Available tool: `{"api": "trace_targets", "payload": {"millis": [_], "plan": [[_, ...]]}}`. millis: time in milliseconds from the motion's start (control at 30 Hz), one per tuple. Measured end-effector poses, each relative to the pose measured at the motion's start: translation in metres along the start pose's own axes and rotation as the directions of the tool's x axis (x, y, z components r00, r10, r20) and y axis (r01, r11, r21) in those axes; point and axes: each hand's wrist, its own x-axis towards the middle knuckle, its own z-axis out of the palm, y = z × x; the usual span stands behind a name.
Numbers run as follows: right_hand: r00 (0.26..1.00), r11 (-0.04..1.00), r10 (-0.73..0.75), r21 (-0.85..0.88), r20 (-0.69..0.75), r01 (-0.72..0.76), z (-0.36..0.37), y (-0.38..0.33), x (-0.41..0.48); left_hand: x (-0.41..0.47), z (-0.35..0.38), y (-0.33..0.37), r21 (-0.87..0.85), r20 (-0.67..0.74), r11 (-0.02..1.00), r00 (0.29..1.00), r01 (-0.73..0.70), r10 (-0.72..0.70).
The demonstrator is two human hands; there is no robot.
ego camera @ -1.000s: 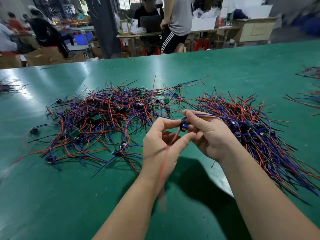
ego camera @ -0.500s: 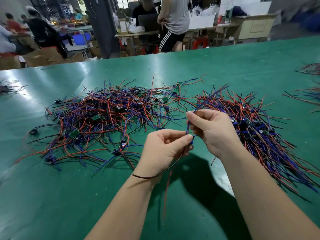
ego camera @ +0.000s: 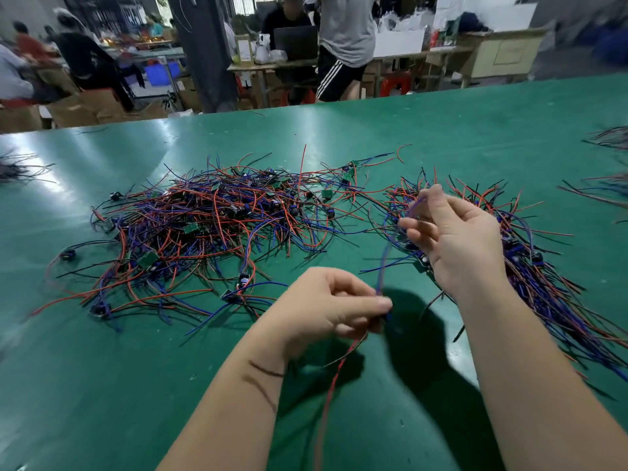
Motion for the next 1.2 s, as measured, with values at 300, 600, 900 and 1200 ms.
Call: {"api": "trace_targets", "payload": {"millis": [300, 600, 900, 1200], "plan": [[0.81, 0.731, 0.099, -0.594, 0.579, 0.336, 0.01, 0.015, -0.023, 0.016, -0.007, -0.003, -0.3, -0.504, 0.915, 0.859, -0.269, 0.087], [0.815, 0.337, -0.536, -0.83, 0.218, 0.444, -0.012, -0.007, -0.002, 0.008, -0.027, -0.001, 0.456, -0.566, 0.887, 0.749, -0.065, 0.346], [0.856, 0.286, -0.461, -0.874, 0.234, 0.392, -0.012, -0.001, -0.001, 0.01, -0.027, -0.017, 0.746, -0.625, 0.473, 0.737, 0.469, 0.255], [0.792, 0.765, 0.463, -0.63, 0.397, -0.131, 0.014, 0.021, -0.023, 0.002, -0.006, 0.005, 0.445, -0.417, 0.638, 0.485, -0.628, 0.768]]}}
